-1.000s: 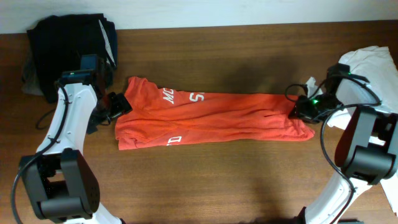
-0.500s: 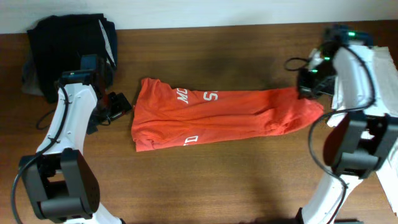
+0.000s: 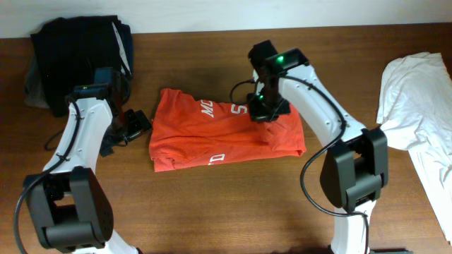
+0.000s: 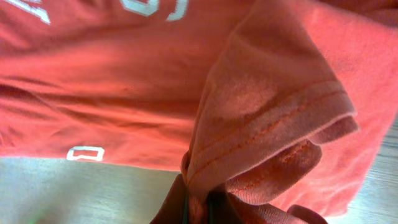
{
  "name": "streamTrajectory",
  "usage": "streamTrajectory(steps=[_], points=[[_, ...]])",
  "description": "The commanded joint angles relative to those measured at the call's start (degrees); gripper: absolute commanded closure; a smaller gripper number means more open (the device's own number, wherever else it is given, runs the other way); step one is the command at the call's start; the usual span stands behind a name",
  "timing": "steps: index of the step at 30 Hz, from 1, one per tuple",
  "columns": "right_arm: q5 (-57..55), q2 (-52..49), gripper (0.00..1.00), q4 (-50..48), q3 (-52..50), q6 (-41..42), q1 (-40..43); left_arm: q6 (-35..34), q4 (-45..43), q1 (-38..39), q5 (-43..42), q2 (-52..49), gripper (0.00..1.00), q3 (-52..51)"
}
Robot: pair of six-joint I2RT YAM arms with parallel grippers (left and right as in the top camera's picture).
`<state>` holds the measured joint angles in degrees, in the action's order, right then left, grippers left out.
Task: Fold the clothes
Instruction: 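Fold the shirt's right end leftward over the middle with the right gripper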
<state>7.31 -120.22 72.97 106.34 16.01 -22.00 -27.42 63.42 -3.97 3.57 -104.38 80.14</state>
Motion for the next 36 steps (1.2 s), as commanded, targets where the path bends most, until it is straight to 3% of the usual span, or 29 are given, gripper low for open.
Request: streamTrajectory(steps=[1, 2, 4, 5, 6, 7, 9, 11, 18, 19, 20, 21, 23, 26, 30, 36], points=[[-0.3, 0.6, 0.96, -2.9, -3.6, 4.1, -2.8, 0.8, 0.1, 0.1, -1.0, -0.2, 0.01, -0.5], [-0.3, 0.6, 0.84, -4.1, -4.2, 4.3, -3.3, 0.7, 0.1, 0.1, -1.1, -0.2, 0.01, -0.5], [0.5, 0.6, 0.79, -6.1, -4.5, 4.2, -4.0, 0.7, 0.1, 0.1, -1.1, -0.2, 0.01, -0.5], [3.3, 0.6, 0.66, -7.3, -4.5, 4.2, -4.0, 0.7, 0.1, 0.1, -1.1, -0.2, 0.01, -0.5], [5.2, 0.6, 0.60, -8.2, -4.5, 4.2, -4.0, 0.8, 0.1, 0.1, -1.1, -0.2, 0.01, -0.5], [6.1, 0.6, 0.46, -9.7, -4.4, 4.2, -4.0, 0.7, 0.1, 0.1, -1.1, -0.2, 0.01, -0.5], [6.4, 0.6, 0.01, -9.0, -2.4, 3.7, -3.5, 0.8, 0.1, 0.1, -1.0, -0.2, 0.01, -0.5], [9.5, 0.6, 0.02, -7.0, 0.3, 0.2, -3.4, 0.7, 0.0, 0.1, -1.0, -0.2, 0.01, -0.5], [-1.6, 0.6, 0.02, -1.2, 3.5, -0.5, -0.2, 0.7, 0.3, 0.1, -1.1, -0.2, 0.01, -0.5], [-1.6, 0.6, 0.09, -1.3, 2.6, -0.5, 0.1, 0.7, 0.3, 0.1, -1.1, -0.2, 0.01, -0.5], [-1.6, 0.6, 0.57, -1.7, 1.6, -0.5, 0.3, 0.7, 0.3, 0.1, -1.1, -0.2, 0.01, -0.5], [-1.5, 0.6, 0.76, -2.8, -0.2, -0.5, 0.2, 0.7, 0.3, 0.1, -1.1, -0.2, 0.01, -0.5], [0.9, 0.6, 0.96, -6.3, -4.4, 0.5, 0.2, 0.7, 0.3, 0.1, -1.1, -0.2, 0.01, -0.5], [7.6, 0.6, 0.96, -15.6, -11.8, 1.7, -0.3, 0.7, 0.3, 0.1, -1.3, -0.2, 0.01, -0.5], [8.4, 0.6, 0.96, -24.9, -18.5, 4.1, -3.7, 0.7, 0.4, 0.1, -1.3, -0.2, 0.01, -0.5], [8.2, 0.6, 0.93, -29.9, -19.3, 4.3, -6.9, 0.8, 0.5, 0.1, -1.3, -0.2, 0.01, -0.5]])
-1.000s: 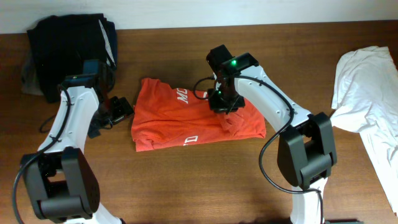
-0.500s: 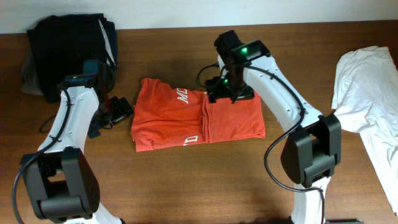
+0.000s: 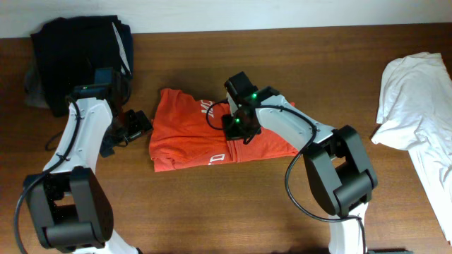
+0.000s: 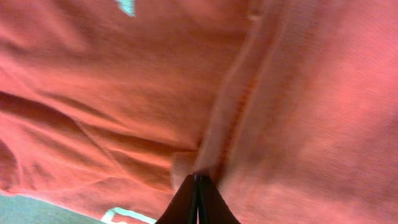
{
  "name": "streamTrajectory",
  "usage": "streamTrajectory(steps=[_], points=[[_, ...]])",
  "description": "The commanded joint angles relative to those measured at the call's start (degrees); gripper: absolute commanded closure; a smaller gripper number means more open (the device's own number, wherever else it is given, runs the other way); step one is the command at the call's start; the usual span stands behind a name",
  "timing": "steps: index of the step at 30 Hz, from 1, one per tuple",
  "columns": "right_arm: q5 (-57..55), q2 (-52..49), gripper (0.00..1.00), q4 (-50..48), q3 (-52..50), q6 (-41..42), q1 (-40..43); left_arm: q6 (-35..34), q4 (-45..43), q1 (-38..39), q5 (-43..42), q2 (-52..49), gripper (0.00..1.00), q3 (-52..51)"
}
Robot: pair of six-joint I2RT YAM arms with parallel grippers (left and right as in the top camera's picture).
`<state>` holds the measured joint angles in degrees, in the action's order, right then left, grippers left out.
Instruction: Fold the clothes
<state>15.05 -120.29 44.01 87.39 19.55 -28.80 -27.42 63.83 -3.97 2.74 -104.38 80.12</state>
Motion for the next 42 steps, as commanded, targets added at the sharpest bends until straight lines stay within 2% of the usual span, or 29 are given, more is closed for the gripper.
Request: streamTrajectory(steps=[1, 3, 4, 5, 6, 7, 9, 11, 14, 17, 19, 28, 30, 36, 37, 38, 39, 40, 42], points=[[0.5, 0.8, 0.96, -0.1, 0.4, 0.7, 0.5, 0.8, 0.1, 0.1, -0.5, -0.2, 0.01, -0.5], [0.4, 1.5, 0.96, 5.7, 5.8, -0.1, 2.6, 0.8, 0.0, 0.1, -0.5, -0.2, 0.01, -0.5], [0.4, 2.0, 0.93, 11.1, 11.7, -2.9, 4.6, 0.8, -0.3, 0.1, -0.5, -0.2, 0.01, -0.5], [0.2, 2.1, 0.78, 17.4, 19.3, -6.1, 7.2, 4.0, -1.3, 0.1, -2.4, -0.2, 0.01, -0.5], [-1.8, 2.1, 0.24, 23.2, 26.8, -7.3, 10.3, 7.7, -2.9, 0.1, -6.6, -0.2, 0.01, -0.5], [-4.2, 2.1, 0.02, 26.6, 31.9, -7.3, 12.8, 7.8, -3.7, 0.1, -8.0, -0.2, 0.01, -0.5], [-9.1, 2.1, 0.02, 31.4, 39.3, -7.3, 18.5, 8.8, -6.0, 0.1, -8.2, -0.2, 0.01, -0.5], [-13.7, 2.1, 0.02, 35.4, 43.7, -7.3, 25.2, 14.5, -8.6, -0.4, -10.6, -0.2, 0.01, -0.5], [-13.8, 1.9, 0.02, 37.1, 44.1, -7.3, 34.6, 21.3, -10.8, -2.9, -23.1, -0.4, 0.01, -0.5], [-11.8, 1.9, 0.02, 37.1, 44.0, -6.9, 41.0, 24.3, -11.7, -5.4, -25.7, -1.2, 0.01, -0.5], [-11.9, 1.9, 0.02, 37.0, 44.0, -6.9, 44.0, 28.7, -11.8, -5.9, -32.0, -2.4, 0.01, -0.5], [-11.9, 1.9, 0.02, 37.0, 44.0, -6.9, 47.2, 32.1, -12.7, -6.0, -32.3, -14.1, 0.01, -0.5], [-11.9, 1.9, 0.02, 37.0, 44.0, -6.9, 47.2, 34.7, -12.8, -5.8, -35.7, -15.8, 0.01, -0.5], [-11.9, 1.9, 0.02, 37.0, 44.0, -6.9, 47.2, 35.0, -12.2, -2.8, -41.6, -22.3, 0.01, -0.5], [-11.9, 1.9, 0.02, 37.0, 44.0, -6.9, 47.2, 35.0, -12.2, -1.5, -41.3, -22.4, 0.05, -0.5], [-11.9, 1.9, 0.02, 37.0, 44.0, -6.9, 47.2, 34.8, -12.4, -0.3, -40.9, -22.3, 0.19, -0.4], [-11.9, 1.9, 0.02, 37.0, 44.0, -6.9, 47.2, 33.9, -12.9, 0.3, -39.0, -22.3, 0.49, -0.4], [-11.9, 1.9, 0.02, 37.0, 44.0, -6.9, 47.2, 31.6, -13.2, 0.4, -36.1, -22.3, 0.59, -0.3], [-11.9, 1.9, 0.02, 37.0, 44.0, -6.9, 47.2, 25.1, -13.3, 0.4, -28.5, -22.3, 0.94, -0.1]])
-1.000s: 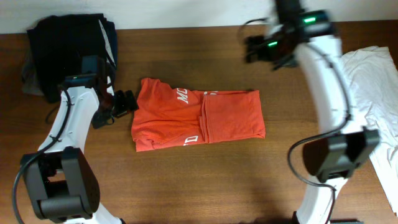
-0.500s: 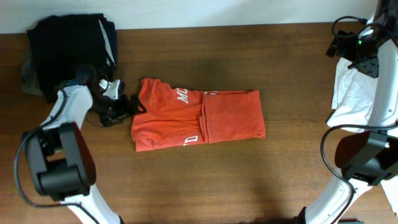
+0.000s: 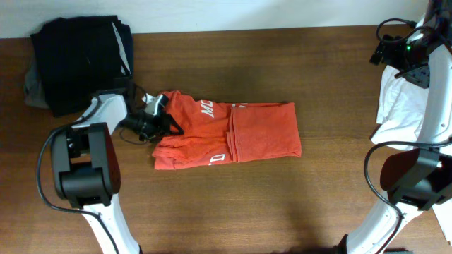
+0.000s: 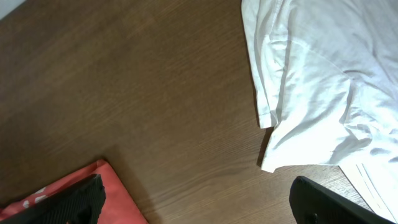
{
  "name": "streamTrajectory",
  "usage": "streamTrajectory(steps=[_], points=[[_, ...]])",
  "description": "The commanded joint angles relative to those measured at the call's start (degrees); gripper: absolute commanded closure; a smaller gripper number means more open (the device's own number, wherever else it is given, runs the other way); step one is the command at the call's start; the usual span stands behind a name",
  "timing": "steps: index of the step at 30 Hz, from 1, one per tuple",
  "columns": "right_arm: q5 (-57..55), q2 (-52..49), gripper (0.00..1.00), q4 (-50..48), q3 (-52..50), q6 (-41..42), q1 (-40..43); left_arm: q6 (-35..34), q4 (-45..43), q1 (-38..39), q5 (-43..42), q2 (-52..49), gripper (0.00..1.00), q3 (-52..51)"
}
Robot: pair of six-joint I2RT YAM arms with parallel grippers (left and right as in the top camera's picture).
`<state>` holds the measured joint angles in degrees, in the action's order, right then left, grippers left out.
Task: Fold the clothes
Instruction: 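Fold the shirt's left end rightward over the middle with the left gripper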
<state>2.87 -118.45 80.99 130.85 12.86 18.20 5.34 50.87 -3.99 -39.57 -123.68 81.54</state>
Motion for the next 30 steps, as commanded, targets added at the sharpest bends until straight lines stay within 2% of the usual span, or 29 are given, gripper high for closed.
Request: streamTrajectory(steps=[1, 4, 5, 7, 10, 13, 18, 21, 27, 30], points=[[0.3, 0.0, 0.02, 0.0, 0.6, -0.2, 0.2, -11.0, -0.2, 0.4, 17.7, -3.0, 0.99, -1.4], [0.3, 0.0, 0.02, 0.0, 0.6, -0.2, 0.2, -21.9, 5.1, 0.3, 32.3, -2.5, 0.99, 2.2], [0.3, 0.0, 0.02, 0.0, 0.6, -0.2, 0.2, -27.4, 10.3, 0.0, 39.4, -2.1, 0.99, 5.7], [0.3, 0.0, 0.02, 0.0, 0.6, -0.2, 0.2, -31.3, 19.8, -0.3, 47.3, -1.5, 0.99, 13.7], [0.3, 0.0, 0.02, 0.0, 0.6, -0.2, 0.2, -32.8, 33.6, -0.1, 50.5, -0.7, 0.99, 27.5], [0.3, 0.0, 0.02, 0.0, 0.6, -0.2, 0.2, -32.6, 41.7, 3.8, 50.4, 0.2, 0.99, 37.1], [0.3, 0.0, 0.02, 0.0, 0.6, -0.2, 0.2, -32.1, 41.6, 16.3, 47.7, 0.8, 0.99, 38.4], [0.3, 0.0, 0.02, 0.0, 0.6, -0.2, 0.2, -32.1, 35.0, 25.6, 43.2, 0.8, 0.99, 37.4], [0.3, 0.0, 0.02, 0.0, 0.6, -0.2, 0.2, -33.8, 24.9, 33.8, 41.9, 0.8, 0.98, 30.0], [0.3, 0.0, 0.02, 0.0, 0.6, -0.2, 0.2, -35.5, 19.8, 35.1, 41.8, 0.8, 0.85, 25.6]])
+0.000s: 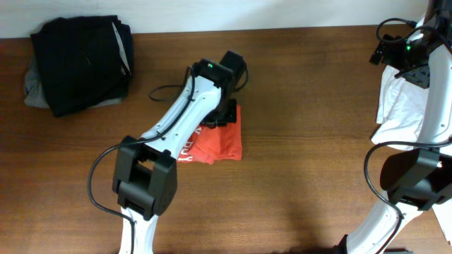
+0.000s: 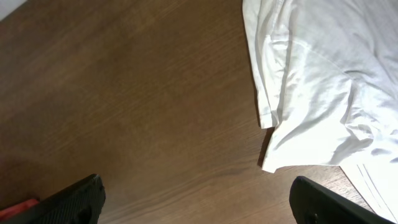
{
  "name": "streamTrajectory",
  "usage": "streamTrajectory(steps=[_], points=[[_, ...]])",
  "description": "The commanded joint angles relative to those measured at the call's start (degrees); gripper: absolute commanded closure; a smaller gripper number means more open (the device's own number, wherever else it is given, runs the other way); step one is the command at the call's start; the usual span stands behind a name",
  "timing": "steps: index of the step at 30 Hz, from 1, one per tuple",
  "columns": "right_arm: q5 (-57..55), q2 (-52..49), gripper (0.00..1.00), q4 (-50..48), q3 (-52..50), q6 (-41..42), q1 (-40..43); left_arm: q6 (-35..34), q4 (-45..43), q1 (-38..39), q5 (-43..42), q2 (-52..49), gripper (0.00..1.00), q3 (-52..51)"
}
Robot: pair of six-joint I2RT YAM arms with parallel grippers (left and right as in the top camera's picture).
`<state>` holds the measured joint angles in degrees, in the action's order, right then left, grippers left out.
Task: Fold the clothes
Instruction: 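Fold the shirt's left end rightward over the middle with the left gripper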
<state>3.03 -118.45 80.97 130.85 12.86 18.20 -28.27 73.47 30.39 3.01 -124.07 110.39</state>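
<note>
The orange shirt [image 1: 215, 141] lies mid-table as a small bundle, its left part doubled over to the right; a sliver of the orange shirt [image 2: 23, 204] shows in the right wrist view. My left gripper [image 1: 227, 113] reaches across to the bundle's upper right edge, its fingers hidden under the wrist, seemingly still shut on the cloth. My right gripper [image 1: 406, 62] hangs at the far right, over the table beside the white garment. There my right gripper [image 2: 199, 205] stands wide open with nothing between its fingers [image 2: 71, 199].
A crumpled white garment [image 1: 417, 113] covers the right end of the table and fills the right of the wrist view, the white garment [image 2: 323, 81]. A folded pile of black clothes [image 1: 78, 56] sits at the back left on something grey.
My left gripper has gone from the shirt's left edge to its right side. The shirt's left part now lies over the right, a much narrower bundle. The right arm has not moved.
My right gripper held the shirt's right sleeve, raised over the spread shirt. Then it was low over the middle, with that side folded in. Then it stood open at the far right, with the left gripper at the shirt's left edge. Now that edge is folded across.
</note>
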Motion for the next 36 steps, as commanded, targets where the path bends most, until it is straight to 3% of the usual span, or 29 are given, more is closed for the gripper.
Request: streamTrajectory(steps=[1, 5, 6, 7, 8, 11, 14, 16, 17, 19, 22, 24, 26, 28, 33, 36], points=[[0.1, 0.0, 0.02, 0.1, 0.6, -0.2, 0.2, -2.1, -4.5, 0.9, -0.9, 1.2, 0.82, -4.5], [0.1, 0.0, 0.02, 0.1, 0.6, -0.2, 0.2, -2.1, -10.1, 0.9, -2.4, 1.2, 0.82, -6.1], [0.1, 0.0, 0.02, 0.1, 0.6, -0.2, 0.2, -2.1, -11.4, 0.9, -3.5, 1.2, 0.67, -6.1], [0.1, 0.0, 0.02, 0.1, 0.6, -0.2, 0.2, -2.1, -12.1, 0.9, -5.5, 1.2, 0.45, -6.0], [0.1, 0.0, 0.02, 0.1, 0.6, -0.2, 0.2, -2.0, -12.4, 0.9, -8.3, 1.3, 0.31, -5.8], [0.1, 0.0, 0.02, 0.1, 0.6, -0.2, 0.2, 6.0, -12.6, 1.2, -16.2, 2.5, 0.20, -2.4], [0.1, 0.0, 0.02, 0.1, 0.6, -0.2, 0.2, 10.7, -12.2, 2.6, -19.5, 5.3, 0.20, -0.3], [0.1, 0.0, 0.02, 0.1, 0.6, -0.2, 0.2, 8.4, -8.3, 2.0, -13.4, 9.3, 0.19, -0.3], [0.1, 0.0, 0.02, 0.1, 0.6, -0.2, 0.2, 3.2, -0.7, -0.1, -4.7, 12.6, 0.17, -0.3], [0.1, 0.0, 0.02, 0.1, 0.6, -0.2, 0.2, 3.1, 6.6, -3.4, -0.8, 13.9, 0.01, -0.3], [0.1, 0.0, 0.02, 0.1, 0.6, -0.2, 0.2, 5.0, 12.3, -7.3, -1.3, 13.7, 0.01, -4.7], [0.1, 0.0, 0.02, 0.1, 0.6, -0.2, 0.2, 6.8, 7.7, -7.5, -5.2, 13.7, 0.01, -11.8], [0.1, 0.0, 0.02, 0.1, 0.6, -0.2, 0.2, 10.6, -2.0, -7.4, -15.3, 13.7, 0.01, -20.4], [0.1, 0.0, 0.02, 0.1, 0.6, -0.2, 0.2, 10.6, -10.1, -7.4, -20.1, 13.7, 0.01, -27.6], [0.1, 0.0, 0.02, 0.1, 0.6, -0.2, 0.2, 10.5, -14.8, -6.5, -21.3, 13.7, 0.01, -30.4], [0.1, 0.0, 0.02, 0.1, 0.6, -0.2, 0.2, 10.6, -17.4, -4.7, -23.1, 13.7, 0.11, -30.5]])
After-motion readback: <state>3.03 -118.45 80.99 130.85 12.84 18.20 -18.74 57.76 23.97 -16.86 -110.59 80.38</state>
